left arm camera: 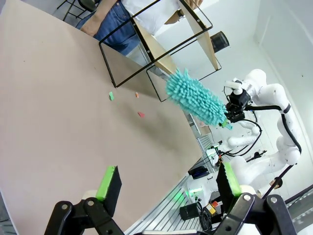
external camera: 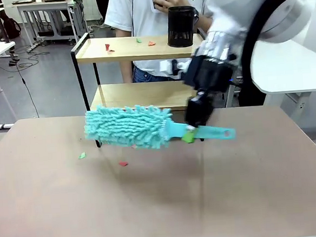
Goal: Clean the shelf.
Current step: Clean the specific tier of the Shelf with the Duster once objects are removed, then clean the remaining tier of the Shelf with the Duster once objects are removed.
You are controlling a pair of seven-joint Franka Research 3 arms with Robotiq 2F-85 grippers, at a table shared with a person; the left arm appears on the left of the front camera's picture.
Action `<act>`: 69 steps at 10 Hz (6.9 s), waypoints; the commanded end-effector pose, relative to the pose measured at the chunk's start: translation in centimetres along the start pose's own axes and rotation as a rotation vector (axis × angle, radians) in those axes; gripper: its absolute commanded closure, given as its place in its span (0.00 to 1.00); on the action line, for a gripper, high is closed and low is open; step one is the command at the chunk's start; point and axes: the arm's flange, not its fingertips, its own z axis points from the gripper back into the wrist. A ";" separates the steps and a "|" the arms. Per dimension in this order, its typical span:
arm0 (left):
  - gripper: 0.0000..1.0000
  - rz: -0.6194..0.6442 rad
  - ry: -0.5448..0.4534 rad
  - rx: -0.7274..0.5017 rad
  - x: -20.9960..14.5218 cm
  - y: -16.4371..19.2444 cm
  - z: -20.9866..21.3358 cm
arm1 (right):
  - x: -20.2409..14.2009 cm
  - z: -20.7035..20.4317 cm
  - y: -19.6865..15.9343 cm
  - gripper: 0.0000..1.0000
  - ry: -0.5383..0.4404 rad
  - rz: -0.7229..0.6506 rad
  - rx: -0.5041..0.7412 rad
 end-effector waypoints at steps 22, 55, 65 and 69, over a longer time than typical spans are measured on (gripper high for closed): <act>0.00 -0.028 -0.017 -0.014 0.1 -0.1 -0.1 | -43.0 13.8 -16.1 0.88 -0.720 -0.567 0.329; 0.00 -0.028 -0.017 -0.014 0.1 -0.1 -0.1 | -1.3 18.1 -0.5 0.88 -0.777 -0.618 -0.063; 0.00 -0.028 -0.017 -0.014 0.1 -0.1 -0.1 | 6.5 14.4 -2.2 0.88 -0.483 -0.441 -0.009; 0.00 -0.028 -0.017 -0.014 0.1 -0.1 -0.1 | 7.6 13.0 -1.0 0.88 -0.317 -0.234 -0.011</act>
